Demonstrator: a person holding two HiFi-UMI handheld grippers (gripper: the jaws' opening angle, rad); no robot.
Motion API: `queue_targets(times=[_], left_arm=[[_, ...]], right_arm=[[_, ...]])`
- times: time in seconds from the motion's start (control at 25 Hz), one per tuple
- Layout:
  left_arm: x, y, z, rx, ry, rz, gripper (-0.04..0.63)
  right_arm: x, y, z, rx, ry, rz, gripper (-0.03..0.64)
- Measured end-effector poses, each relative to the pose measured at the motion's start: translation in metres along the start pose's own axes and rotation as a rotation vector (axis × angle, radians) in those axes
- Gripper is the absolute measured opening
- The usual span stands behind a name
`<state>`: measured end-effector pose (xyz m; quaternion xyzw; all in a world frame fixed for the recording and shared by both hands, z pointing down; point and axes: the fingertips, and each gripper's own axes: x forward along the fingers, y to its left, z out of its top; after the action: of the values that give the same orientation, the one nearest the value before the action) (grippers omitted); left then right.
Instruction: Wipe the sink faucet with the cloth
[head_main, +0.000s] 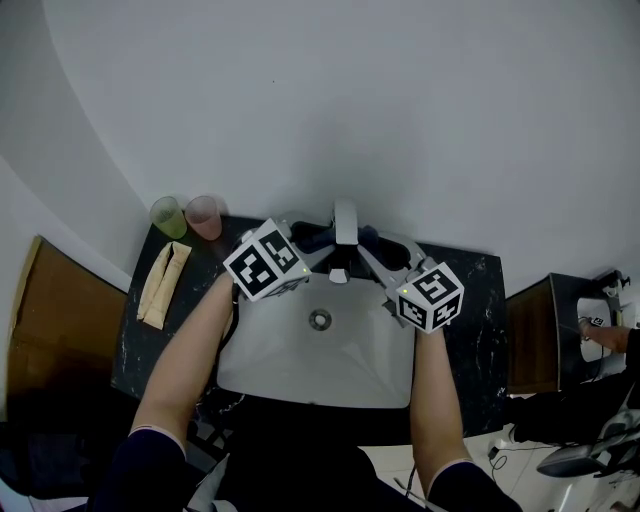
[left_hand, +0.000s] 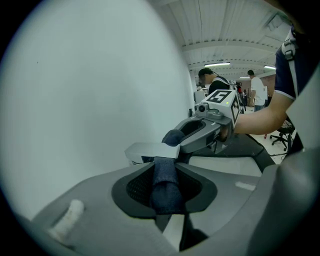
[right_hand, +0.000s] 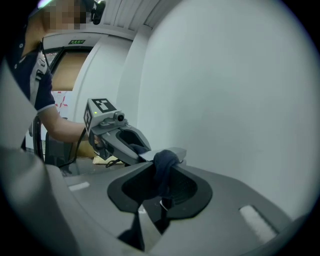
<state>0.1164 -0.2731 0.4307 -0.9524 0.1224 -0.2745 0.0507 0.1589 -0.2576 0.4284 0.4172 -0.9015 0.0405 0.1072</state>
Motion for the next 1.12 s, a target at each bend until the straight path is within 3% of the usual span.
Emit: queue_targets(times=[0.36,0.68,0.84,1.12], left_arm=[[-0.013,-0.014,-0.004,0.025,0.021,0.003,0.097],[-0.018,-0.038,-0.018,0.017,0.030,-0.049,0.092],[-0.016,-0.044,-0.028,-0.010,0.050,-0.074,0.092],[-0.006,-0.032,-0.028,-0.064,0.036,-0.051,0.094]], right_arm=[[-0.005,0.019,0.000,-0.020,0.022,-0.008,0.089],[-0.016,0.040,-0.012,0.016,0.016,0.012,0.086],[-0.015,0.043,-0.023,0.043,0.034,0.019,0.086],[-0.006,0.027,-0.029,0.110,0.023,0.001,0.086]])
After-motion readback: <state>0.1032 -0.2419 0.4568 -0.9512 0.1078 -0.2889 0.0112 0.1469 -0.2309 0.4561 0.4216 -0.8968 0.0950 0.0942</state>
